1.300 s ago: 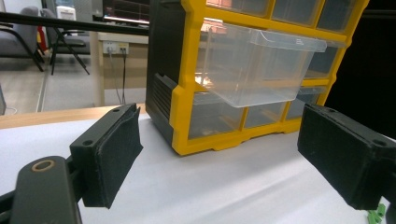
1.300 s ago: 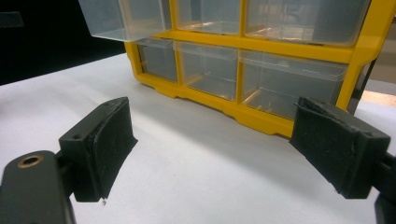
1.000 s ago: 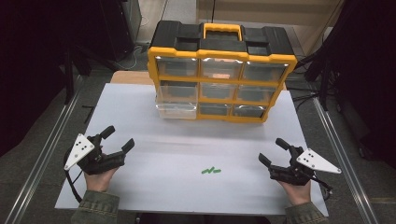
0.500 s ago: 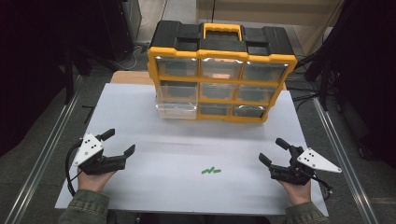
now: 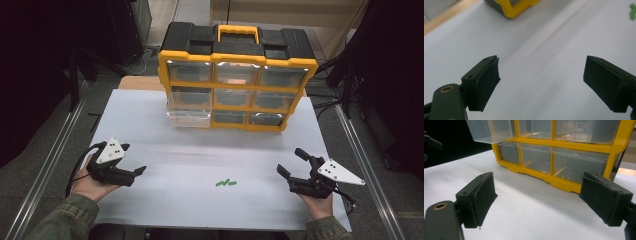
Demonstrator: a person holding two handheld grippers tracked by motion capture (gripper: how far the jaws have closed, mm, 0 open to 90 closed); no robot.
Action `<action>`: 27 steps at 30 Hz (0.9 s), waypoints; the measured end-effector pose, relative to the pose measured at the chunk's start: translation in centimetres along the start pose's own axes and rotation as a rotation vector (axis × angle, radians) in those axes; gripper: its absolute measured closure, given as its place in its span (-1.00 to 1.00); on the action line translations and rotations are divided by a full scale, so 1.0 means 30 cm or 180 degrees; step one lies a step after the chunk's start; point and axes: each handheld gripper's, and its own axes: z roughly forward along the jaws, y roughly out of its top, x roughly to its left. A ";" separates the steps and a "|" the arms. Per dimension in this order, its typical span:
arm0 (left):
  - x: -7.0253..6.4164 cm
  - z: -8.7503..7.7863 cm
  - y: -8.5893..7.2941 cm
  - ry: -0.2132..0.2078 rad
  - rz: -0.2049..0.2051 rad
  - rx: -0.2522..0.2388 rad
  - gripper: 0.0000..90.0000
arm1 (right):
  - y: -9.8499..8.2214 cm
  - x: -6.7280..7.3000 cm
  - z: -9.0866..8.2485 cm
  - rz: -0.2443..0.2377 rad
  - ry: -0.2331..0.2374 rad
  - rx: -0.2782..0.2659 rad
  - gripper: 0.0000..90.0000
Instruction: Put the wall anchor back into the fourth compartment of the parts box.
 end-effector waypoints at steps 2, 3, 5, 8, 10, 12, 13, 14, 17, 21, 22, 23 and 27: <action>-0.010 0.018 0.009 -0.0086 0.0057 0.0143 -0.70 | -0.001 0.001 0.002 -0.0001 0.0007 0.0011 -0.69; -0.018 0.028 0.013 -0.0137 0.0091 0.0222 -0.70 | -0.001 0.000 0.003 -0.0024 0.0006 0.0015 -0.69; -0.038 0.047 0.022 -0.0183 0.0229 0.0378 -0.70 | -0.001 0.001 0.003 -0.0039 0.0007 0.0017 -0.69; -0.066 0.078 0.030 -0.0277 0.0384 0.0670 -0.70 | -0.001 0.001 0.002 -0.0028 0.0000 0.0019 -0.69; -0.078 0.089 0.037 -0.0318 0.0490 0.0865 -0.70 | -0.002 0.002 0.002 -0.0024 -0.0003 0.0024 -0.69; -0.079 0.090 0.041 -0.0332 0.0516 0.0927 -0.70 | -0.002 0.002 0.001 -0.0022 0.0000 0.0023 -0.69; -0.078 0.091 0.049 -0.0339 0.0522 0.1015 -0.70 | -0.001 0.003 0.000 -0.0019 0.0001 0.0023 -0.69; -0.072 0.093 0.061 -0.0373 0.0525 0.1189 -0.70 | -0.001 0.002 -0.001 -0.0024 -0.0001 0.0015 -0.69; -0.064 0.096 0.078 -0.0428 0.0556 0.1436 -0.69 | 0.000 0.002 -0.003 -0.0014 0.0002 0.0008 -0.69; -0.054 0.091 0.098 -0.0392 0.0663 0.1724 -0.70 | 0.000 0.002 -0.002 -0.0014 0.0004 0.0011 -0.69; -0.049 0.088 0.102 -0.0385 0.0655 0.1727 -0.70 | 0.000 0.002 -0.002 -0.0014 0.0004 0.0011 -0.69; -0.040 0.080 0.108 -0.0363 0.0604 0.1680 -0.70 | 0.000 0.001 -0.002 -0.0011 0.0003 0.0006 -0.69; -0.034 0.071 0.108 -0.0359 0.0610 0.1628 -0.70 | 0.001 0.000 -0.003 -0.0013 0.0002 0.0003 -0.69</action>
